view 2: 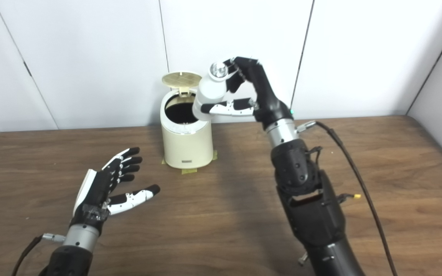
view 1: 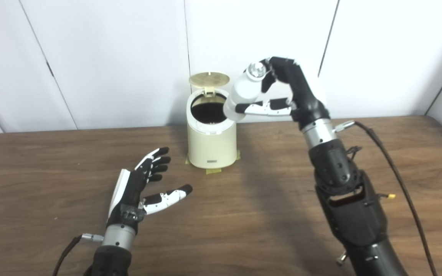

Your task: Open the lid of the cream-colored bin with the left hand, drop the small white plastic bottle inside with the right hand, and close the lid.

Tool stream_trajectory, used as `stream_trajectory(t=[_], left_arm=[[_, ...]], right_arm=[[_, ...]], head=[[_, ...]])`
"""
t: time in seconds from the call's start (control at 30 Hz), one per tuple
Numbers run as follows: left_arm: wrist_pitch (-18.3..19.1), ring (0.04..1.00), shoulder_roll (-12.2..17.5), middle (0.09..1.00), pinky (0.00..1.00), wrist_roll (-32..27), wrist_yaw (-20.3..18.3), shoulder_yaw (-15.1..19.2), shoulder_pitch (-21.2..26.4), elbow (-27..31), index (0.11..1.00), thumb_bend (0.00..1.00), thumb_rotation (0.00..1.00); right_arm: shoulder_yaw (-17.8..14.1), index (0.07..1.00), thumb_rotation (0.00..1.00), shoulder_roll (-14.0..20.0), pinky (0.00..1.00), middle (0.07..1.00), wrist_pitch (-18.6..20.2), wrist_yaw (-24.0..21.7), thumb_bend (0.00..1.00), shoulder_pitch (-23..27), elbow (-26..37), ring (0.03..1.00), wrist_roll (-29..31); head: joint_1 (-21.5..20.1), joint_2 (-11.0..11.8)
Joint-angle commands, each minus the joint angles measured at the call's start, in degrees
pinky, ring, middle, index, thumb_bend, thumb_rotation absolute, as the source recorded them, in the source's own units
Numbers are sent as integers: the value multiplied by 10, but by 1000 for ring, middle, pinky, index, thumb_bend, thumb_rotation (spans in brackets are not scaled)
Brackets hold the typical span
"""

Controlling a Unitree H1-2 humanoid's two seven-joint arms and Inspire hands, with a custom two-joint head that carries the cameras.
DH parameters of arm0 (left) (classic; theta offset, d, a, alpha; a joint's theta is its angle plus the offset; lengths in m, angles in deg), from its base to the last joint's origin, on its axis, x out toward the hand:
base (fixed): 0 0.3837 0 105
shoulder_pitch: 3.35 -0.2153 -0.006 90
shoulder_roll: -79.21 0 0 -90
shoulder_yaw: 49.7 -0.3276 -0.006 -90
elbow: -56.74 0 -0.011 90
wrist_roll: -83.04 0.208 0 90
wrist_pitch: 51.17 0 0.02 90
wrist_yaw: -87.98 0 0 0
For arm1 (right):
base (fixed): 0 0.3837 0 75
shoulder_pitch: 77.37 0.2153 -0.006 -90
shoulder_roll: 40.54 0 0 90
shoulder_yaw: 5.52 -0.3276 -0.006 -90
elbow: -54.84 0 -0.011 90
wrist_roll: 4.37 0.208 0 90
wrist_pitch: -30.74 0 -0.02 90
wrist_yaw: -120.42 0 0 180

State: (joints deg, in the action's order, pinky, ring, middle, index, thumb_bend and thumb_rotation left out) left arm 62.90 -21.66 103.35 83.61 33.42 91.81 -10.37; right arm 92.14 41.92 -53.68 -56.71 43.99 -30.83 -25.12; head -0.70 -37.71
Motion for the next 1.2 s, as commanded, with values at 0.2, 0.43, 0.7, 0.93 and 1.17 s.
stream_trajectory(t=[0.2,0.43,0.7,0.93,1.17], left_arm=[[-4,807,-11,827,763,15,9,-2,22,19,890,735,144],[-5,813,-19,826,775,23,11,-4,25,18,885,736,140],[-16,813,-24,824,771,27,13,-7,26,15,885,738,142],[-14,803,-32,820,759,26,11,-13,25,17,879,745,138],[-12,813,-37,819,787,23,10,-15,24,19,876,748,128]], right_arm=[[6,492,0,-37,341,514,-73,39,500,64,-56,425,-26],[2,497,0,-51,344,506,-79,58,500,87,-109,430,-38],[-8,492,0,-61,347,499,-100,93,501,111,-167,430,-30],[-7,491,0,-65,357,499,-112,110,502,121,-197,427,-34],[2,480,0,-62,367,500,-138,135,502,131,-226,428,-52]], head=[[6,0],[12,0],[18,1],[18,1],[15,0]])
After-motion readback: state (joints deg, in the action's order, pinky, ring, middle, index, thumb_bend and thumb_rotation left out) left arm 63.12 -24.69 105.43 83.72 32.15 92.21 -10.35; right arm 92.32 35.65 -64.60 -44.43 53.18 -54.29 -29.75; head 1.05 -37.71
